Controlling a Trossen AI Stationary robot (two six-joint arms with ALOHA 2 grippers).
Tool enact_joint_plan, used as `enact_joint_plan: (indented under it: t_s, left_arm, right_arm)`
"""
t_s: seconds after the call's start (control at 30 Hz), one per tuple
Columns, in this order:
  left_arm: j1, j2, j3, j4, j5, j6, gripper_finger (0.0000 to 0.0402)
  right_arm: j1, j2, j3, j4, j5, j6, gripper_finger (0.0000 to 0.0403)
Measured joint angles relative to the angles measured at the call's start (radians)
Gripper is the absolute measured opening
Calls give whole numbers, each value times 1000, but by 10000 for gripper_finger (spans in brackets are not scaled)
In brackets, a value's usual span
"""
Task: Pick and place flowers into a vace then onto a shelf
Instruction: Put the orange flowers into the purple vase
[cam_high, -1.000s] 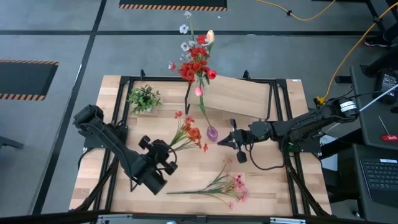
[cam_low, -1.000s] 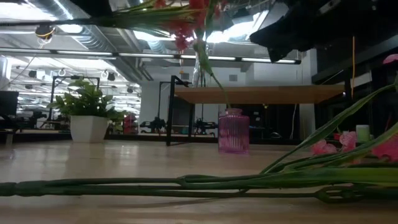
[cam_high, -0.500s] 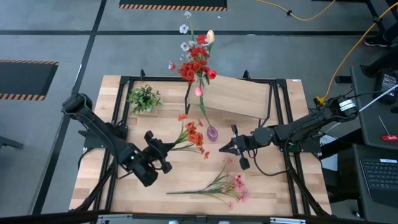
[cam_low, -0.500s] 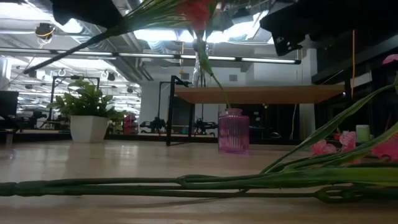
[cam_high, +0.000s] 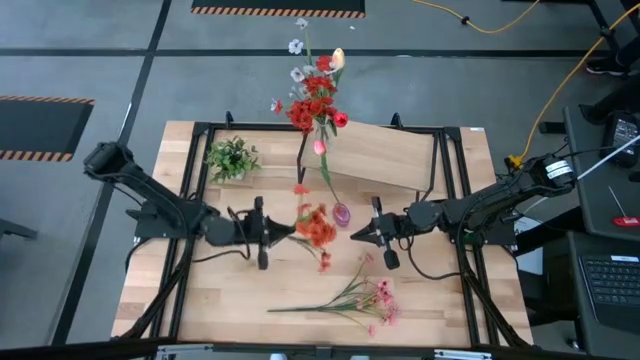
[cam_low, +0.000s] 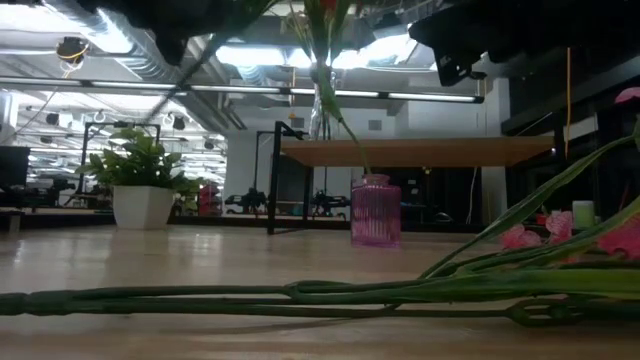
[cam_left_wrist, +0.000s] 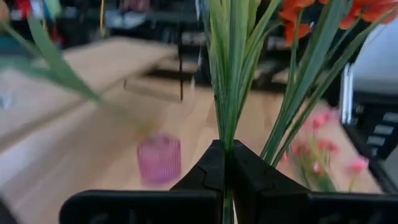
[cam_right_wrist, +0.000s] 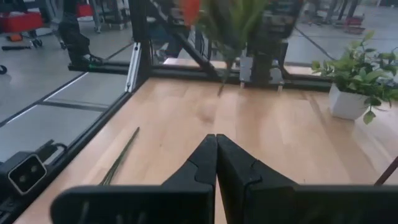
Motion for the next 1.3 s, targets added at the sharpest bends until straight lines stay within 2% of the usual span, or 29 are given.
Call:
enact_joint_plan:
  t_s: [0.17,0.27,0.37,0.5,0.8,0.9,1.03,1.3]
  left_arm:
    - [106,-27,-114,254,127,87,3]
    - [145,-24,-127,311,189,112,3]
    - [169,-7,-127,349,210,142,3]
    - [192,10,-127,418,225,164,3]
    - [230,85,-126,573,324,247,3]
    - [247,116,-101,569,332,248,3]
    - [259,157,-41,569,400,310,3]
    - [261,205,29,559,419,378,3]
  right_arm:
    - [0,0,0,44,0,-2,12]
    - [0,0,0,77,0,-26,12]
    - [0,0,0,134,1,-68,21]
    - [-4,1,0,179,2,-110,57]
    - [-49,25,21,205,3,-78,148]
    - [-54,84,72,195,3,-86,168]
    - [-68,175,142,190,0,-112,184]
    - [-110,278,234,194,2,-78,185]
